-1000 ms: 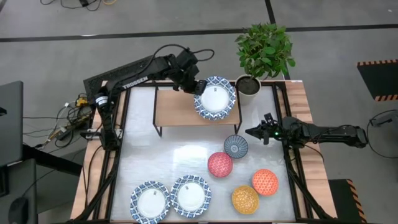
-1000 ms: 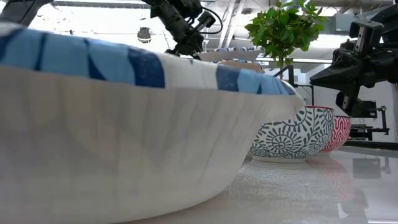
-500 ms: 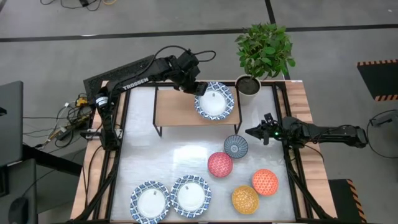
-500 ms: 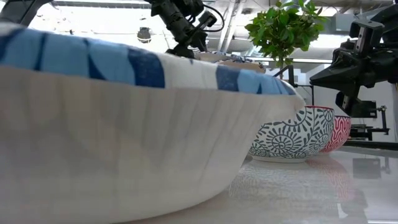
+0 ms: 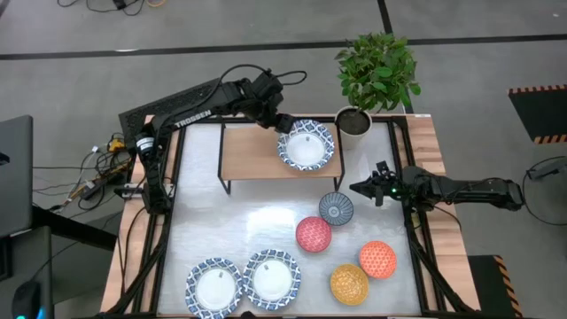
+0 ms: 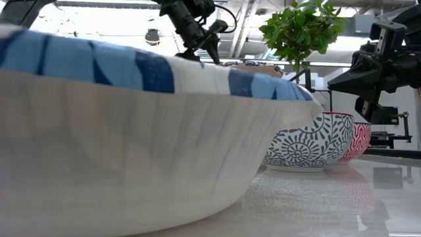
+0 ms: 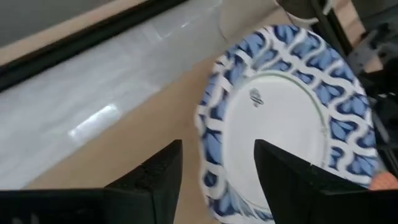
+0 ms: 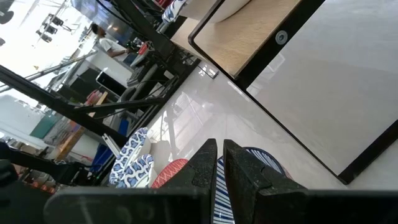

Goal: Place and stack bowls onto a shelf
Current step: Stack the white patterned bowl on top of the other white patterned bowl on the shelf

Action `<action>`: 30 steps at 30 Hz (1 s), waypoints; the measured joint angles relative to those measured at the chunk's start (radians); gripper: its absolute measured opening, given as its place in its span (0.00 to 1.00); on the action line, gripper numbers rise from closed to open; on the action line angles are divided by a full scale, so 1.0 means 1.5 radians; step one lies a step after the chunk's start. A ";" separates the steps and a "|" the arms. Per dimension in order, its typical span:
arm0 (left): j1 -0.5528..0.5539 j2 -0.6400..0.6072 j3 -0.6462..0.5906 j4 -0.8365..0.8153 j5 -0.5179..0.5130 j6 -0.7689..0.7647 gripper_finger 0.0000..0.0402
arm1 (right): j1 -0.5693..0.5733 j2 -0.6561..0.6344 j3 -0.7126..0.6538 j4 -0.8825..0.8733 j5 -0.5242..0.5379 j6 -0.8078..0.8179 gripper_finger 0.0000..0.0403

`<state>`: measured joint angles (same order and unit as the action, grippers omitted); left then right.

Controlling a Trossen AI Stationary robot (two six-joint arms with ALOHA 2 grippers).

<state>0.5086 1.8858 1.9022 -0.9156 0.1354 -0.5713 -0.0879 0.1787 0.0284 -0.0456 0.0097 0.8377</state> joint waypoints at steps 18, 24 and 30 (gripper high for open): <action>-0.264 -0.174 -0.012 -0.430 -0.021 0.087 0.46 | 0.000 0.000 0.000 0.001 0.004 -0.005 0.14; -0.460 -0.206 -0.068 -0.421 -0.029 0.037 0.46 | 0.000 0.000 0.000 0.001 0.008 -0.005 0.14; -0.575 -0.207 -0.195 -0.346 -0.015 0.003 0.46 | 0.000 0.000 0.000 0.001 0.009 -0.006 0.14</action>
<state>-0.3537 1.5749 1.6090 -1.4348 0.1135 -0.5673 -0.0879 0.1783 0.0284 -0.0437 0.0238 0.8291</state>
